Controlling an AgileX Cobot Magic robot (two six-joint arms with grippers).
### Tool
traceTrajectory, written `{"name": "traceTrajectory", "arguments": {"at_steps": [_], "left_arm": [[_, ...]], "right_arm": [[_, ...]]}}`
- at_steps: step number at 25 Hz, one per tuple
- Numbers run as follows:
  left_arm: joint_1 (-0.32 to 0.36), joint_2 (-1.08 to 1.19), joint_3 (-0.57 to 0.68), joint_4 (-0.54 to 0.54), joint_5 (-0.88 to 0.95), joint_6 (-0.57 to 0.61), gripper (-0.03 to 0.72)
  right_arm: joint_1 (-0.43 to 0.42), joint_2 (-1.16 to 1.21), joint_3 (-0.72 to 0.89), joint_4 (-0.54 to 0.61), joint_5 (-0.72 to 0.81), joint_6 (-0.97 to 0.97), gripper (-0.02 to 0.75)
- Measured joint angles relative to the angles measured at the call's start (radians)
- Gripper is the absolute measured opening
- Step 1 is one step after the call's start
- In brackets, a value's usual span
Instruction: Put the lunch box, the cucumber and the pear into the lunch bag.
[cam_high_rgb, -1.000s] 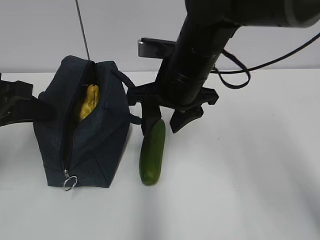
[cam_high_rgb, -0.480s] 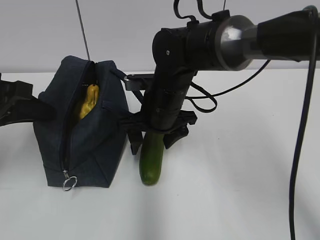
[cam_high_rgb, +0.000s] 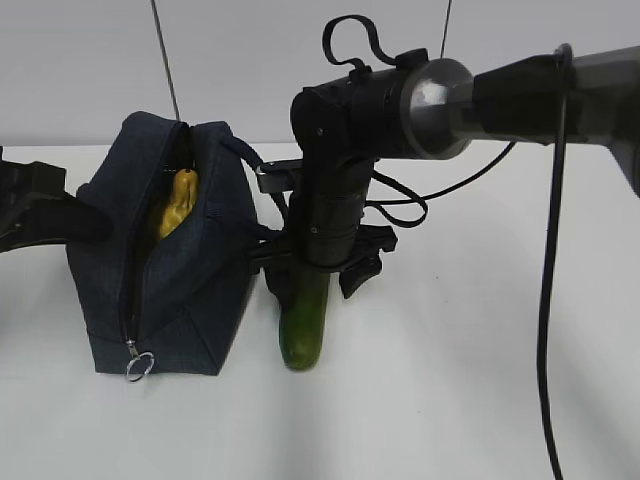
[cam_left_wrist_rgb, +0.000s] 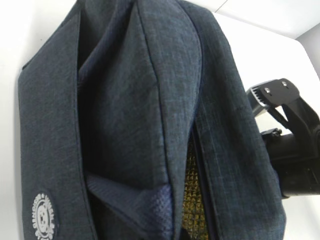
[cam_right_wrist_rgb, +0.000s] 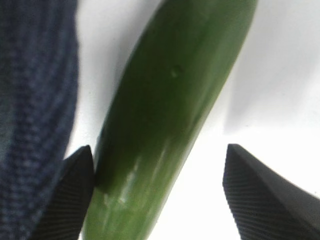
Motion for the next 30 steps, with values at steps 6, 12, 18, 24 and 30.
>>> {"name": "traceTrajectory", "arguments": {"at_steps": [6, 12, 18, 24, 30], "left_arm": [[0.0, 0.0, 0.0, 0.0, 0.0, 0.0, 0.001], [0.0, 0.0, 0.0, 0.0, 0.0, 0.0, 0.001], [0.0, 0.0, 0.0, 0.0, 0.0, 0.0, 0.001], [0.0, 0.0, 0.0, 0.0, 0.0, 0.0, 0.001], [0.0, 0.0, 0.0, 0.0, 0.0, 0.0, 0.001]], "right_arm": [[-0.002, 0.002, 0.0, -0.045, 0.008, 0.024, 0.555], [-0.016, 0.033, -0.002, -0.053, 0.063, 0.027, 0.538], [-0.055, 0.04, -0.002, -0.059, 0.1, 0.022, 0.47], [-0.057, 0.04, -0.007, -0.06, 0.106, -0.009, 0.393], [-0.057, 0.026, -0.04, -0.067, 0.128, -0.03, 0.392]]}}
